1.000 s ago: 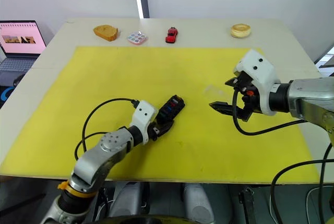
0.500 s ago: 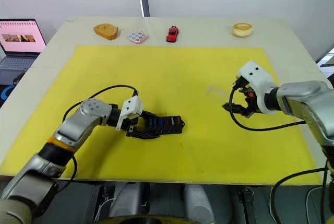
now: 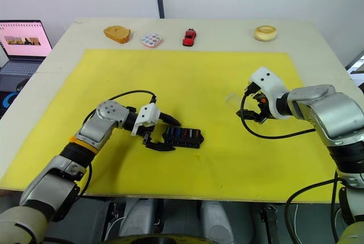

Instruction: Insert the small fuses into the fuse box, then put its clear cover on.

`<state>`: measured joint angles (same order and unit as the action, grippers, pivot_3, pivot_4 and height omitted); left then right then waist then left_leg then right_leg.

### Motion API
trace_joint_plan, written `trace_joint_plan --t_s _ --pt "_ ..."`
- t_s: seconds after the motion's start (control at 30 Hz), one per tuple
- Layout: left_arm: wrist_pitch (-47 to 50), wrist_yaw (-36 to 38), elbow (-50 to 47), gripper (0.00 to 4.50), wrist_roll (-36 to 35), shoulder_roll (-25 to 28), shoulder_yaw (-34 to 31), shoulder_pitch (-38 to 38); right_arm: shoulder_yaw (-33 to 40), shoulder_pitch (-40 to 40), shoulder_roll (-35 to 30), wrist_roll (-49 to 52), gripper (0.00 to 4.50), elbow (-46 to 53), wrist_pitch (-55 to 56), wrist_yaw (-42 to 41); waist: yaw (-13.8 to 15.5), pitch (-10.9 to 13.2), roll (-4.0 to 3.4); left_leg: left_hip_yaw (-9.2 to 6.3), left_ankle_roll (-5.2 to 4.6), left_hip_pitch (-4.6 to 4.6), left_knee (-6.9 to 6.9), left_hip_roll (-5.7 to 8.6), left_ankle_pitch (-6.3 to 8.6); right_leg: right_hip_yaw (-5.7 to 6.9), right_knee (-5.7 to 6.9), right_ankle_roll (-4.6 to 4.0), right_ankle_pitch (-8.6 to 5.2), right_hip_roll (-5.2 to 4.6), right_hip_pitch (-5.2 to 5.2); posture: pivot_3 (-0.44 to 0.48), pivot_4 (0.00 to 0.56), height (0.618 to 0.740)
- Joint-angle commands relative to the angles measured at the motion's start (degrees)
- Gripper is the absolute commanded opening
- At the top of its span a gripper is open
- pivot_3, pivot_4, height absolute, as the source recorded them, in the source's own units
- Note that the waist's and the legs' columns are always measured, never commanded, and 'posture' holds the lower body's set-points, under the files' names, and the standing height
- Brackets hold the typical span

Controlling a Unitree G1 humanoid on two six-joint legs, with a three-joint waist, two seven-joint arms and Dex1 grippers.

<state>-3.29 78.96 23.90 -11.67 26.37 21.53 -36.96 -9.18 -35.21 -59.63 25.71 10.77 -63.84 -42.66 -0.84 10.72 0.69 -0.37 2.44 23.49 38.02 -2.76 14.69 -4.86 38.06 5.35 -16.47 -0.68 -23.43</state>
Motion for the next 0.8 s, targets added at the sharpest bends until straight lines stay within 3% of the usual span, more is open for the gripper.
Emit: trace_joint_plan --t_s 0.03,0.17,0.27,0.33,0.37,0.8 --pt "0.6 -4.4 0.9 4.49 2.7 -1.1 -0.9 1.5 1.4 -1.8 0.6 -1.3 4.50 -0.2 1.4 -0.7 0.0 0.0 -0.01 0.00 0.00 0.00 0.00 0.00 0.00 0.00 0.00 0.00 0.00 0.00 0.01 0.000 0.150 0.740" --pt "1.2 -4.7 -0.8 4.49 1.9 -1.6 -1.6 3.2 1.5 -2.4 1.1 -2.1 4.50 -0.9 1.8 -1.0 0.1 0.0 -0.01 0.01 0.00 -0.01 0.03 0.02 0.00 -0.01 0.00 0.00 0.00 -0.02 0.03 0.000 0.150 0.740" --pt "1.5 -4.1 -2.3 3.66 1.7 -1.5 -1.8 4.6 1.5 -2.7 1.4 -2.7 4.50 -1.2 1.9 -1.5 0.1 0.0 -0.01 0.01 0.00 0.00 0.03 0.02 0.00 -0.01 -0.01 0.02 0.00 -0.03 0.03 0.000 0.150 0.740" --pt "1.7 -3.6 -3.0 2.71 1.8 -1.3 -1.8 5.0 1.5 -2.7 1.5 -3.0 4.50 -1.4 2.1 -1.9 0.0 0.0 -0.01 0.00 -0.01 0.00 0.02 0.02 0.00 0.00 0.00 0.02 0.01 -0.02 0.03 0.000 0.150 0.740" --pt "1.5 -3.1 -3.3 2.59 1.8 -1.1 -1.7 5.2 1.6 -2.7 1.6 -3.0 4.50 -1.6 2.1 -2.2 0.0 0.0 -0.01 0.00 -0.01 -0.01 0.02 0.01 0.01 0.00 0.00 0.02 0.01 -0.02 0.02 0.000 0.150 0.740" --pt "-0.7 -0.6 -1.0 2.59 3.4 -0.7 -1.2 2.9 -3.8 -6.7 5.6 -7.6 4.50 -13.2 7.4 -7.9 -0.2 0.0 -0.01 0.01 -0.04 -0.04 -0.01 0.00 0.02 0.01 0.01 0.04 0.01 0.01 0.01 0.000 0.150 0.740"
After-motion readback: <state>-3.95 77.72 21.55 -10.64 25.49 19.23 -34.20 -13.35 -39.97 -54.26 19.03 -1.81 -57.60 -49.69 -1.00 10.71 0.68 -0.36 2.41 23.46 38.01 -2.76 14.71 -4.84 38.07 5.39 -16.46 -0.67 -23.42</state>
